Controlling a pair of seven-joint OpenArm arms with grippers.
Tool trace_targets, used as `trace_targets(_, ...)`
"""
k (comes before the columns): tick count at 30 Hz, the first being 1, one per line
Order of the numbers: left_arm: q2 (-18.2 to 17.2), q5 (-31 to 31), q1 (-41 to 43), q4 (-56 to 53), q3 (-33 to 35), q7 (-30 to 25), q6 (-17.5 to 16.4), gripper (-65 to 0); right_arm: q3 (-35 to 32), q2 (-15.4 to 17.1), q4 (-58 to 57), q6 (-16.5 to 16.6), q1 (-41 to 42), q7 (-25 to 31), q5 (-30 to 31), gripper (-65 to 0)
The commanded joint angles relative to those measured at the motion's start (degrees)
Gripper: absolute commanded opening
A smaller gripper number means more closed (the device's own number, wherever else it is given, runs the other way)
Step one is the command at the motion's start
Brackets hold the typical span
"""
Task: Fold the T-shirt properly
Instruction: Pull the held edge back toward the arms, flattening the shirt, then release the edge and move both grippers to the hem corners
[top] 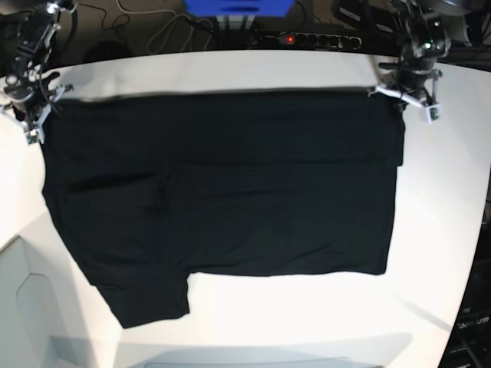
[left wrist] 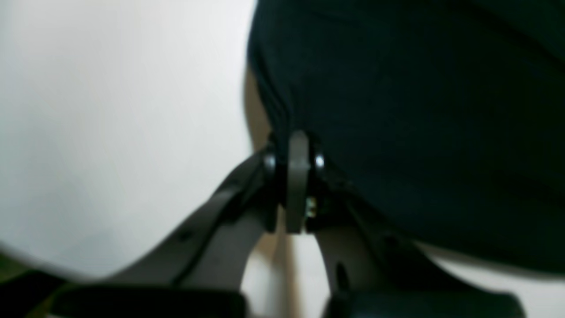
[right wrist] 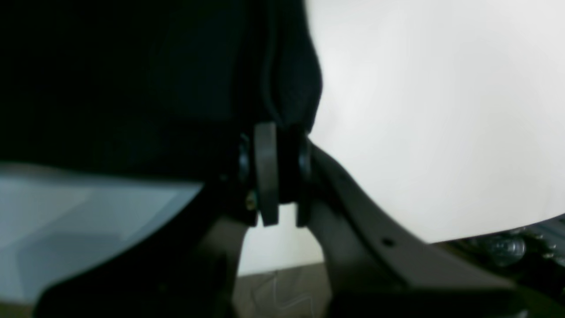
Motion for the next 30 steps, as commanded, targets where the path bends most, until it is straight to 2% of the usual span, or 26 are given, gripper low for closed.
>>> trace_targets(1, 0.13, 0.32, 1.05, 1.36, -1.47, -0.98, 0.26, -65.0, 0.45, 1.23, 0.97, 0.58, -0.68, 0.45, -0.27, -65.0)
trace_targets(9, 0.57, 0.41, 4.22, 1.27, -3.23, -0.98, 0.17, -65.0, 0.54, -0.44, 0.97, 0.58, -5.87, 4.14, -0.45, -65.0)
trace_targets(18, 0.57, 0.50, 4.74, 0.92, -3.14, -0.19, 0.61, -64.8, 0.54, -1.85, 0.97, 0.58, -6.05, 4.14, -0.45, -65.0)
trace_targets(20, 0.57, 0.50, 5.53, 1.36, -3.05, -0.19, 0.70, -61.9, 0.98, -1.85, 0.97, 0.58, -6.05, 4.06, -0.45, -65.0)
trace_targets(22, 0.57, 0.50, 5.62, 1.44, -3.05, -0.19, 0.70, -54.7, 2.21, -1.94, 0.97, 0.58, -5.69, 3.97, -0.45, -64.4)
trace_targets(24, 0.57, 0.50, 5.62, 1.44, -3.14, -0.19, 0.70, -44.8, 2.47, -1.94, 0.97, 0.58, -5.69, 3.88, -0.45, -59.4)
trace_targets(26, 0.57, 0.50, 6.33, 1.44, -3.14, -0.28, 0.70, -37.5, 2.39, -1.67, 1.06, 0.58, -5.87, 3.88, -0.45, -51.7)
trace_targets(30, -0.66, 0.50, 6.41, 2.94, -3.14, -0.28, 0.44, -34.4, 2.47, -1.94, 4.84, 0.58, -6.05, 3.88, -0.45, -36.5)
